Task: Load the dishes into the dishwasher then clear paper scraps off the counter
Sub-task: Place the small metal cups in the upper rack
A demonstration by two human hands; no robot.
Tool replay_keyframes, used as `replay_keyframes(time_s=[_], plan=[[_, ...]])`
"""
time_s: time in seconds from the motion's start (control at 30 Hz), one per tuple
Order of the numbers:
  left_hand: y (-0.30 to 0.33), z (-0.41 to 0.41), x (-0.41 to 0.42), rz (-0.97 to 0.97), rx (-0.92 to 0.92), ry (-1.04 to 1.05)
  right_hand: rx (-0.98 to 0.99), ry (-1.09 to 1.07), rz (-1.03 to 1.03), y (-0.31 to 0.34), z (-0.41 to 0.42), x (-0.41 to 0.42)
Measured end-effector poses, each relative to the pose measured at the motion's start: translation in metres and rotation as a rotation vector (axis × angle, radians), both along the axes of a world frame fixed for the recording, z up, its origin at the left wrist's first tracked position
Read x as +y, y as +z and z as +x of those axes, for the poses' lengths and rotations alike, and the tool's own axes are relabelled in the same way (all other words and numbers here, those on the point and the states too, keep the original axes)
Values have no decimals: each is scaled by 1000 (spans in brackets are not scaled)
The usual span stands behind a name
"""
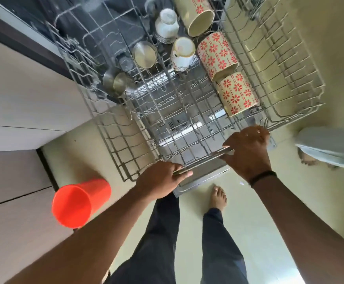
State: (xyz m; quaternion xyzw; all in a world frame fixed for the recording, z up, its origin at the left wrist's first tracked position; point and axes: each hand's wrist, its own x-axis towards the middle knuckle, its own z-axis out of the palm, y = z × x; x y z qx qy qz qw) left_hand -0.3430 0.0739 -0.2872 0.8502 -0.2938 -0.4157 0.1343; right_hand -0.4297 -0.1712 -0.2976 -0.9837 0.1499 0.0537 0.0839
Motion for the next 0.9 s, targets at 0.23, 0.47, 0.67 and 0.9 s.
replay_keyframes(time_s=[0.23, 0.47, 0.67, 0.9], plan=[[-1, -2, 0, -49, -99, -2, -11, 61, -88, -3, -1, -7], [-2, 3, -7, -41, -65, 31, 8, 73, -71, 2, 9, -15], [8, 59, -13, -44, -93, 60, -34, 72, -5, 3, 69, -17], [6, 92, -14, -15, -196, 106, -63, 38, 22, -1, 104, -19]])
